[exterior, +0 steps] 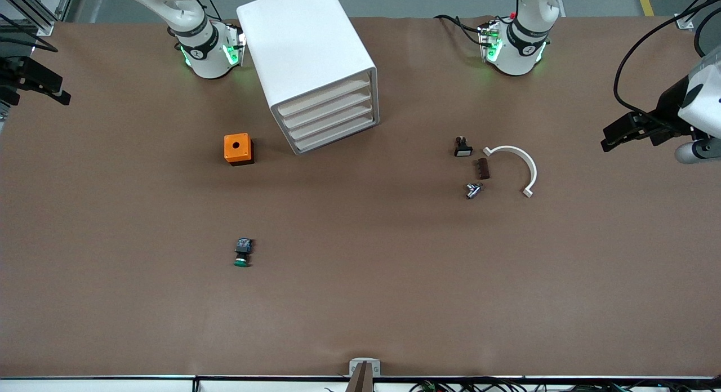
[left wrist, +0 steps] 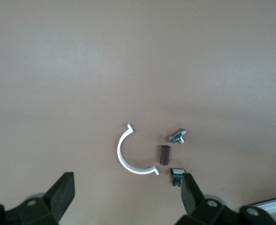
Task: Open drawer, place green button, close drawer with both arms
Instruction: 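Move the left gripper toward the white cabinet's drawer handle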
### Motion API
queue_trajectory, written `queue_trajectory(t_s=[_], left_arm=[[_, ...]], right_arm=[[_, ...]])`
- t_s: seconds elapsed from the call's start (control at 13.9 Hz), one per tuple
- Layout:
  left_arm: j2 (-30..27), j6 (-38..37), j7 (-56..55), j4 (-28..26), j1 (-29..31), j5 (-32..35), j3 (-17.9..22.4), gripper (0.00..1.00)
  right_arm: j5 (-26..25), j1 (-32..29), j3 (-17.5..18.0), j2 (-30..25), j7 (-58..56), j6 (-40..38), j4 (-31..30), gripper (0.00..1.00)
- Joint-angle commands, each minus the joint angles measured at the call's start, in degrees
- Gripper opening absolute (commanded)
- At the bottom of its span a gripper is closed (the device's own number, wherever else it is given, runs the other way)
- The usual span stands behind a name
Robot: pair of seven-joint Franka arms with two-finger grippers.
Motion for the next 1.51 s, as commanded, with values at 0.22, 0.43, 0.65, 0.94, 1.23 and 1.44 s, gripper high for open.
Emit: queue_trajectory(t_s=[0.22,0.43,0.65,0.94,1.23,1.44], left_arm=[[5.92,-0.63,-0.3,0.75,2.92,0.43,0.55,1.0],[11.55,-0.54,-0.47,0.84,2.14,0.25,0.55,1.0],[14.72,-0.63,-4.75,0.75,-0.75,0.16,-0.5,1.0],[17.97,-0.9,-22.04,2.85,-8.05,-7.18,-0.59,1.0],[24.21,-0.9,-45.94,8.74,-13.41,-21.17,-0.59,1.0],[27.9,-0.98,-66.05,9.46,-17.55,-27.85,-0.68,1.0]], right_arm=[[0.1,-0.7,0.16,-1.7,0.36,0.71,-1.36,1.0],[-0.08,-0.78,0.07,-1.7,0.36,1.59,-1.36,1.0],[-1.48,-0.7,0.16,-1.7,0.36,2.38,-1.27,1.0],[-1.93,-0.7,0.16,-1.7,0.27,2.38,-1.35,1.0],[-1.84,-0.7,0.25,-1.7,0.36,2.03,-1.36,1.0],[-1.75,-0.61,0.34,-1.62,0.27,1.94,-1.18,1.0]])
